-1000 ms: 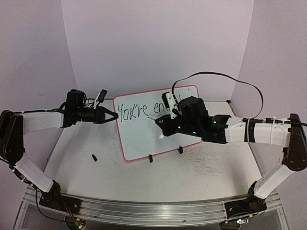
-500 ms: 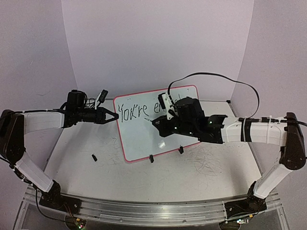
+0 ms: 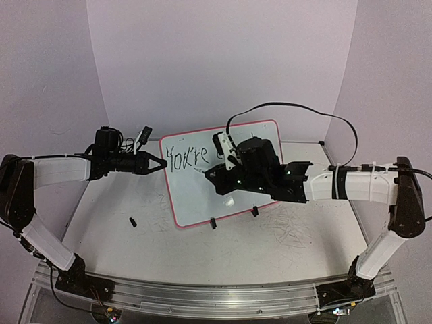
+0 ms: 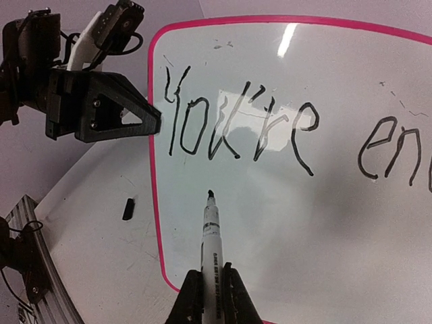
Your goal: Write a sentence on the whiteboard
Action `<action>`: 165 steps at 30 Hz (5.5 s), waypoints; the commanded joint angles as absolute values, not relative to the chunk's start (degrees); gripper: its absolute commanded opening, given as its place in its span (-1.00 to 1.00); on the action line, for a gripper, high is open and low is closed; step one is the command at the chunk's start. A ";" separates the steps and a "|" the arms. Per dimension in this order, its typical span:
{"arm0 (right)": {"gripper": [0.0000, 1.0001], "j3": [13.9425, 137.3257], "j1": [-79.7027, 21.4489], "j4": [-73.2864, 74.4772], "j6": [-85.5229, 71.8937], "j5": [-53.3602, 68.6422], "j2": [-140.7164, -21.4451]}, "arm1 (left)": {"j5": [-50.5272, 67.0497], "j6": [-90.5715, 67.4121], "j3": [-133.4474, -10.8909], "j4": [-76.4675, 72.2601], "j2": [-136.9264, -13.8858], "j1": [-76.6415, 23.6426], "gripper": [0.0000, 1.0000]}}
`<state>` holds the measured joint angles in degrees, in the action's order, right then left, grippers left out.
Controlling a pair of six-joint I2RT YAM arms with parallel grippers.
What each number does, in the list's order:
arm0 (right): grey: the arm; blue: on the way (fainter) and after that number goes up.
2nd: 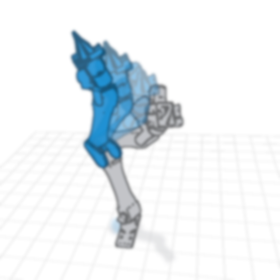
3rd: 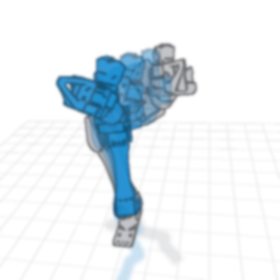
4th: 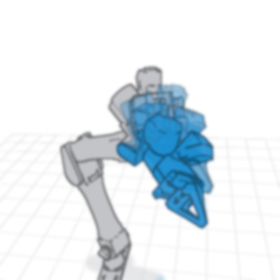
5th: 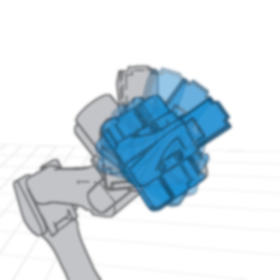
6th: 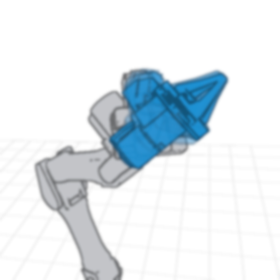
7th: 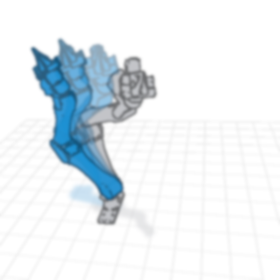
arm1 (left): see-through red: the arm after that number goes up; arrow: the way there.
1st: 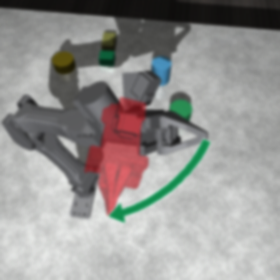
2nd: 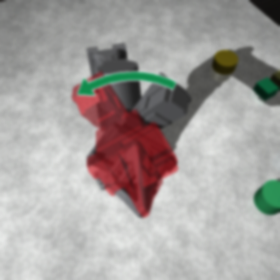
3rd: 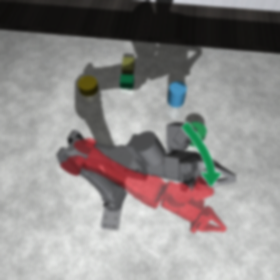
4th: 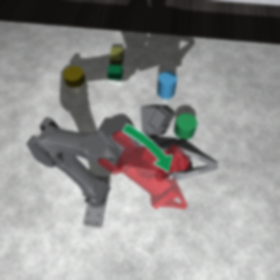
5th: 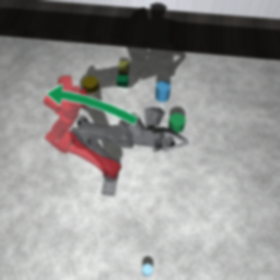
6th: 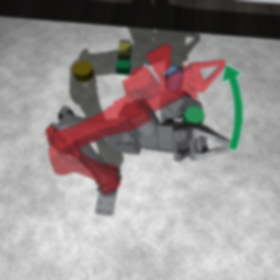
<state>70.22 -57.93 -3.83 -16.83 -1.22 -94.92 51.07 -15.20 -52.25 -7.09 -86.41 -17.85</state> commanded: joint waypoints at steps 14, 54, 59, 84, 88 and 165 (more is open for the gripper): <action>-1.00 75.85 -60.93 -5.17 -17.04 -1.64 -98.77 | 49.89 -14.43 -54.41 -6.27 -85.08 -18.93 -1.00; -1.00 59.55 -39.02 -5.80 -16.24 -13.83 -82.26 | 48.30 -8.79 -58.02 2.35 -86.30 -19.38 -1.00; -1.00 59.08 -37.80 -6.25 -17.29 -14.61 -82.03 | 48.30 -8.70 -57.52 2.36 -85.89 -19.39 -1.00; -1.00 59.97 -35.33 -9.36 -15.77 -13.70 -86.86 | 48.67 -8.44 -57.69 2.37 -85.94 -19.42 -1.00; -1.00 60.29 -35.25 -9.49 -15.47 -14.02 -88.06 | 48.68 -8.36 -57.73 2.37 -85.85 -19.40 -1.00; -1.00 77.81 -66.89 -3.72 -13.59 -16.74 -106.96 | 48.16 -8.03 -57.57 2.32 -85.28 -19.87 -1.00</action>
